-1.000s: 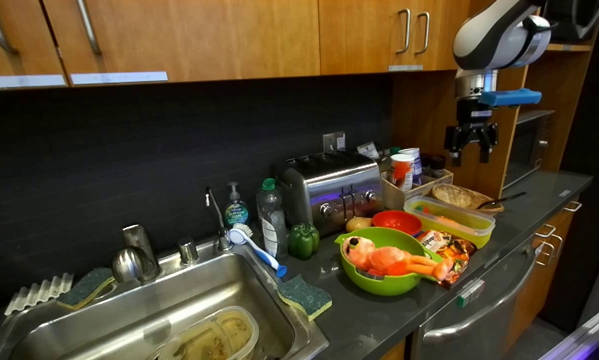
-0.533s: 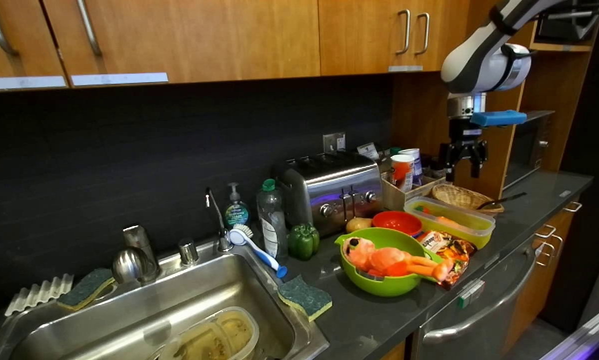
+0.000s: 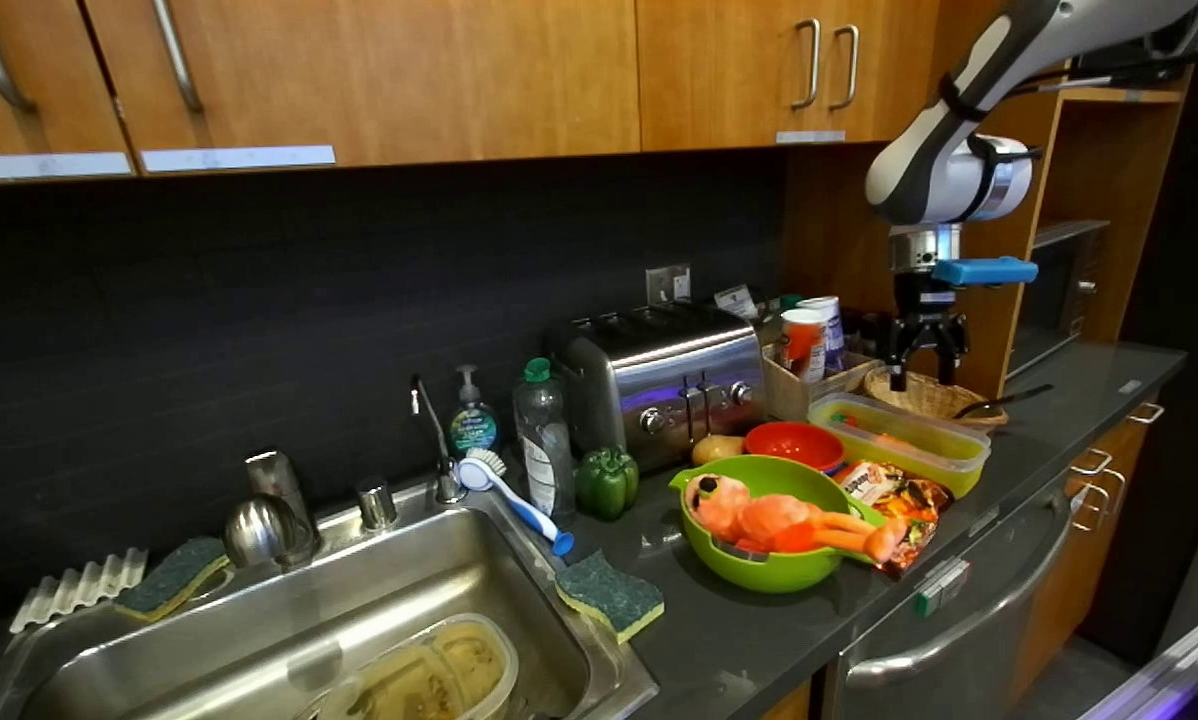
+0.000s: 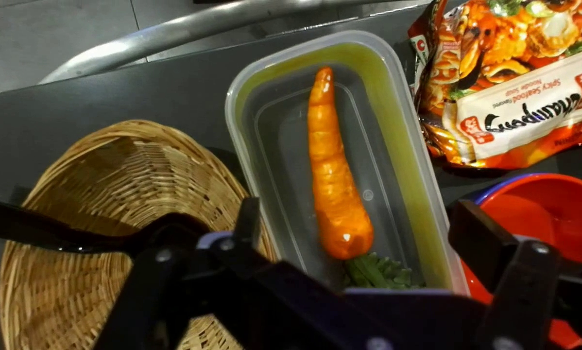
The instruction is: Put the carrot in the basket.
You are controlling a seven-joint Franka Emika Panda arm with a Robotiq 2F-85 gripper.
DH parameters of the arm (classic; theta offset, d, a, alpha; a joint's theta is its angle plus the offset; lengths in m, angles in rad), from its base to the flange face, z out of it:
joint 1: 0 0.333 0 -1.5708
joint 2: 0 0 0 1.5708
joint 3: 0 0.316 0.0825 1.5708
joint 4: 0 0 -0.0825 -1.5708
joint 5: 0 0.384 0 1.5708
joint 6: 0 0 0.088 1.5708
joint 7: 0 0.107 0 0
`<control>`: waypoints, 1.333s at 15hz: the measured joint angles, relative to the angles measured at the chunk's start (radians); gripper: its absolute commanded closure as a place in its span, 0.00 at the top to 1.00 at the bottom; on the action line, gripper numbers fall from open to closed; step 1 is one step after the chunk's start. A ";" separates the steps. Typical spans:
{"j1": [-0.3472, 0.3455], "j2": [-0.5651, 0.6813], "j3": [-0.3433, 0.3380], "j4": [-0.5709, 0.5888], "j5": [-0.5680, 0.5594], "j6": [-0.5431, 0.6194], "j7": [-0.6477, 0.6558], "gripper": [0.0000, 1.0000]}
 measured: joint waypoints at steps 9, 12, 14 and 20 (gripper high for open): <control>-0.012 0.139 0.015 0.070 0.008 -0.002 -0.035 1.00; -0.015 0.164 0.019 0.088 0.008 -0.003 -0.035 1.00; -0.017 0.173 0.022 0.098 0.008 -0.004 -0.035 1.00; -0.021 0.191 0.040 0.110 0.008 -0.011 -0.041 0.68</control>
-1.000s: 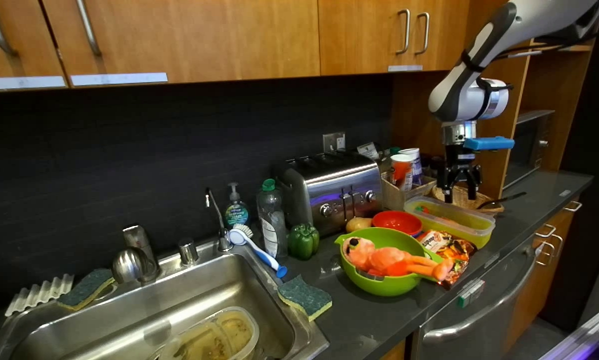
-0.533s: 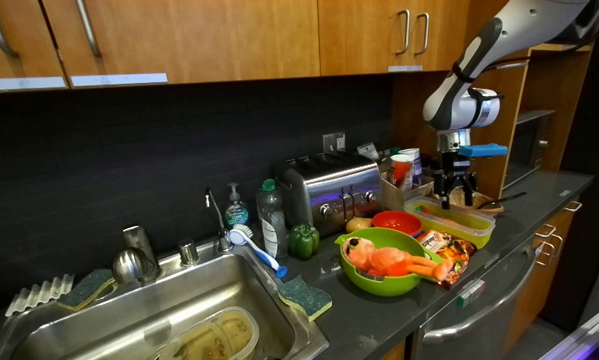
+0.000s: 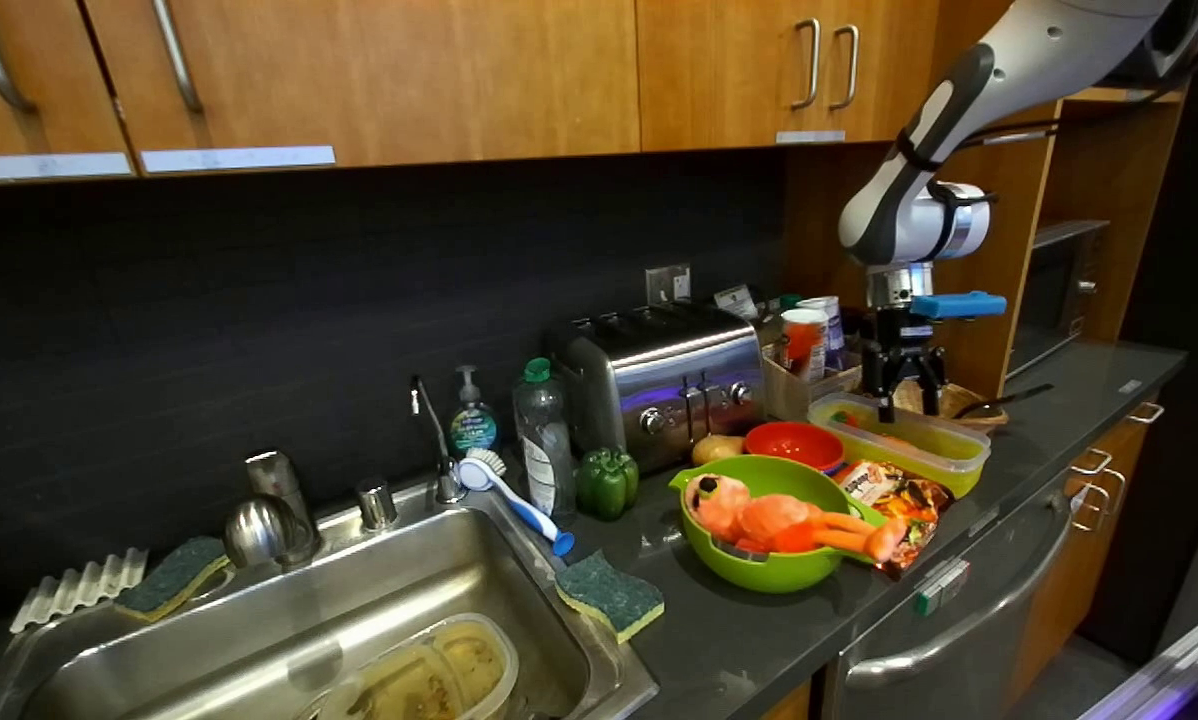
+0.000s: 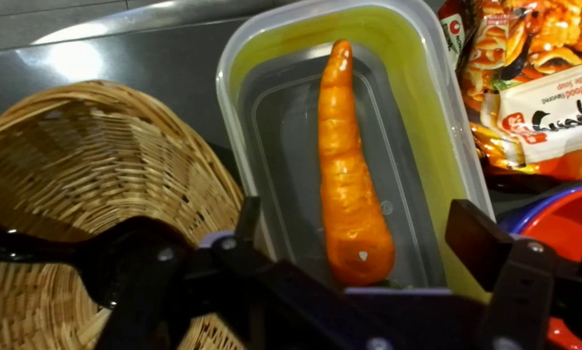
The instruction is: Put the carrot in the basket.
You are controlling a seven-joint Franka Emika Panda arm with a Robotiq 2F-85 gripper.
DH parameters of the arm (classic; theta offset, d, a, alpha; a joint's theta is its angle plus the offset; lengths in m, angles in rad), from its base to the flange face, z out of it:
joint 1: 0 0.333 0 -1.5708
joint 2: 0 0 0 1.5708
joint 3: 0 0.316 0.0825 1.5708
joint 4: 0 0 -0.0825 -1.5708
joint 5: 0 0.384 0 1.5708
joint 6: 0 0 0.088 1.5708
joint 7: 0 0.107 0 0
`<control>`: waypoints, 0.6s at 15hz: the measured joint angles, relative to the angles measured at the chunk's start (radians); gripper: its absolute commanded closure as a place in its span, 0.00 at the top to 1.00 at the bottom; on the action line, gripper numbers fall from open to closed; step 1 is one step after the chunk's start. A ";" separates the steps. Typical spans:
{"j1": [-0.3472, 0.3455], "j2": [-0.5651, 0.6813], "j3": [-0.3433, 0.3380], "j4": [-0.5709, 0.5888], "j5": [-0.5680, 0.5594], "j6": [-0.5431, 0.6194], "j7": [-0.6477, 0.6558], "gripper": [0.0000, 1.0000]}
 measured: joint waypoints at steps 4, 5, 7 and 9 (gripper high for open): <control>0.000 0.003 0.010 0.002 0.000 -0.010 -0.012 0.44; 0.000 0.003 0.011 0.003 0.000 -0.011 -0.014 0.70; -0.001 0.003 0.011 0.005 0.000 -0.012 -0.017 0.75; -0.001 0.005 0.011 0.007 0.000 -0.012 -0.018 0.85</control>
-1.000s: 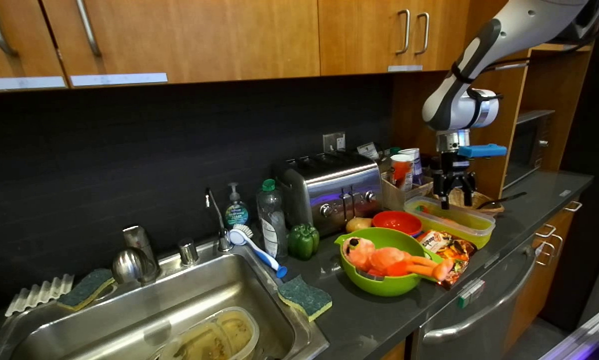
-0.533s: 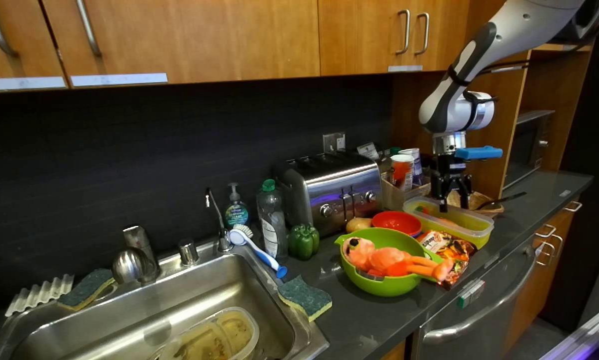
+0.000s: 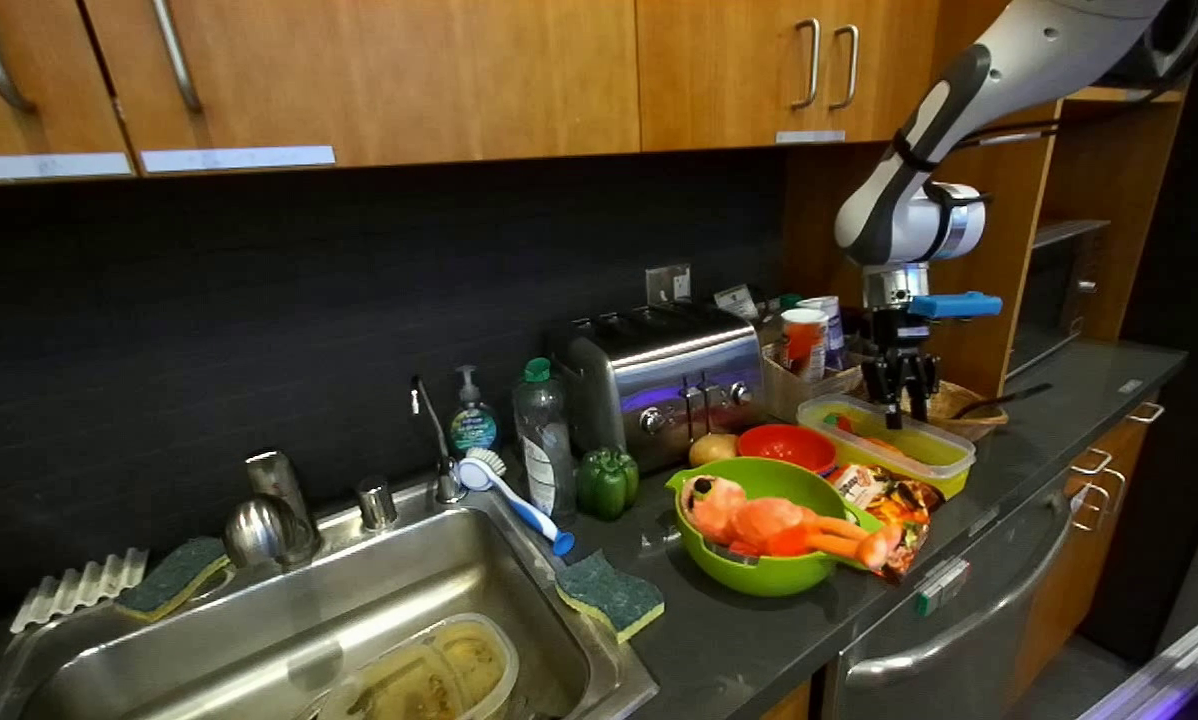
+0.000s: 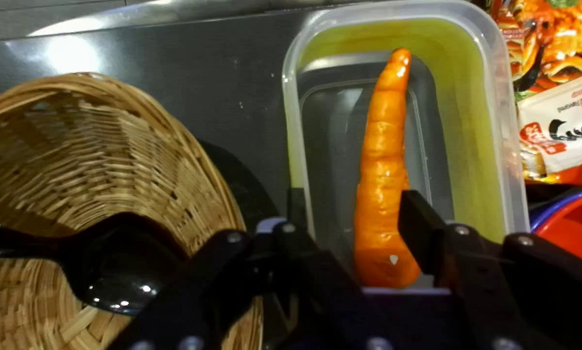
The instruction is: Put the carrot in the basket.
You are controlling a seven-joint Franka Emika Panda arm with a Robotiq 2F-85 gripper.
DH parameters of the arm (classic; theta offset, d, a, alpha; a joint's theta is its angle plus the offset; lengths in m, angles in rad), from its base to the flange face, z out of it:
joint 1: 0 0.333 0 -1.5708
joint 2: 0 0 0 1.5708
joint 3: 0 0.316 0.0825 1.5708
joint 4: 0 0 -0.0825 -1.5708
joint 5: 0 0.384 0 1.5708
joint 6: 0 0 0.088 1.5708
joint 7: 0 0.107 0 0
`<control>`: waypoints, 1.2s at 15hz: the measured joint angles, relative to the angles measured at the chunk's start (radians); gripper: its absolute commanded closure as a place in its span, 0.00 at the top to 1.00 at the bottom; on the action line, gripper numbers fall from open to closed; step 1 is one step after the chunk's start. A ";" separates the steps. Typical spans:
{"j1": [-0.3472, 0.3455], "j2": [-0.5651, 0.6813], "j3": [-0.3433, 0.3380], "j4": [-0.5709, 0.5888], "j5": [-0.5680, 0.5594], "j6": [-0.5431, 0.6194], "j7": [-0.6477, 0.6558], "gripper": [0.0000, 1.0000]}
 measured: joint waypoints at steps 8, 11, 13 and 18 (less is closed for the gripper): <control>-0.003 0.000 0.001 0.010 0.000 0.003 0.004 1.00; -0.002 -0.005 0.004 0.009 -0.001 0.003 0.009 1.00; -0.001 -0.008 0.009 0.007 -0.001 0.003 0.013 1.00; 0.018 -0.010 0.025 -0.004 -0.012 0.003 0.053 1.00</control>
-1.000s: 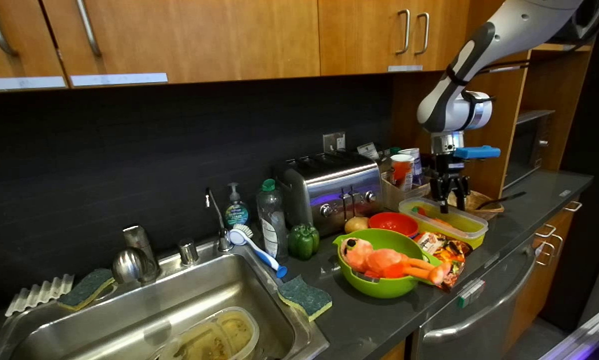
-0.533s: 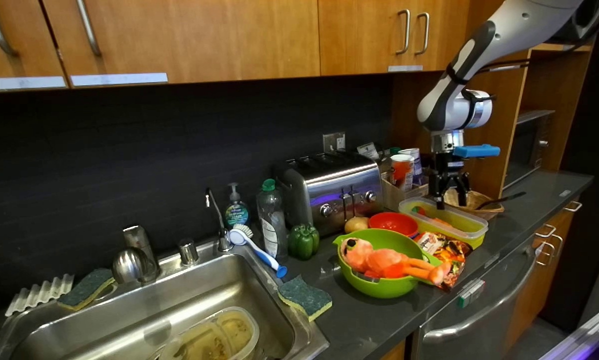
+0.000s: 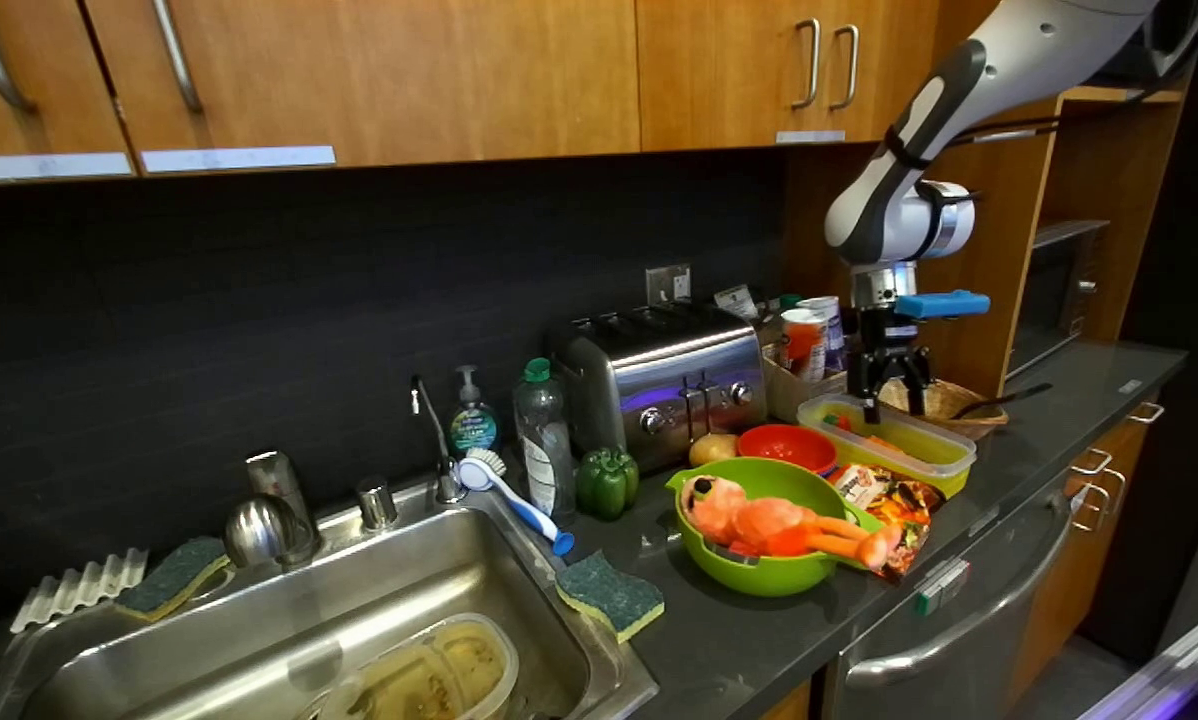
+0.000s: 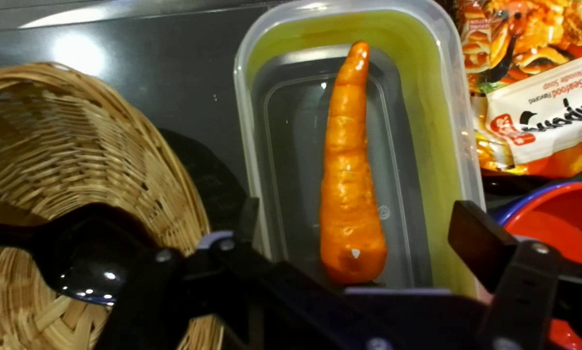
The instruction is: Put the carrot in the basket.
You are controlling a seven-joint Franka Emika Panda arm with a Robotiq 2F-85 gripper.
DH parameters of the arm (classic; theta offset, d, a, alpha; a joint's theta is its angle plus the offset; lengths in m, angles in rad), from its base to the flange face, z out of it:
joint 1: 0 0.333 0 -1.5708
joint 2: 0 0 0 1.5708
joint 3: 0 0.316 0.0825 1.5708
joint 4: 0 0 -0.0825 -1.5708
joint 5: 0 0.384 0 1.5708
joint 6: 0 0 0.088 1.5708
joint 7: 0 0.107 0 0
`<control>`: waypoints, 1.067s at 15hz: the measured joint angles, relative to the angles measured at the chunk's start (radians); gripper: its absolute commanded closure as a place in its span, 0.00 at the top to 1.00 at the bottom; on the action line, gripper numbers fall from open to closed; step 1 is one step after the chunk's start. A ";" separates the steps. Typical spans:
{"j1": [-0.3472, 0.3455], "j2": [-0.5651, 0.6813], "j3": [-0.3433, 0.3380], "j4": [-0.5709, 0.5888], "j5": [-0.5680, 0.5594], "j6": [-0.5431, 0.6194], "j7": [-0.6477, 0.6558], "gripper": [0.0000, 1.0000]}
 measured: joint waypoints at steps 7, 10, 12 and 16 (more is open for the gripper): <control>0.026 -0.012 0.007 -0.022 -0.019 -0.001 0.037 1.00; 0.027 -0.014 0.008 -0.025 -0.019 -0.001 0.039 1.00; 0.027 -0.014 0.008 -0.027 -0.019 -0.001 0.039 1.00; 0.026 -0.014 0.008 -0.030 -0.019 -0.001 0.039 0.61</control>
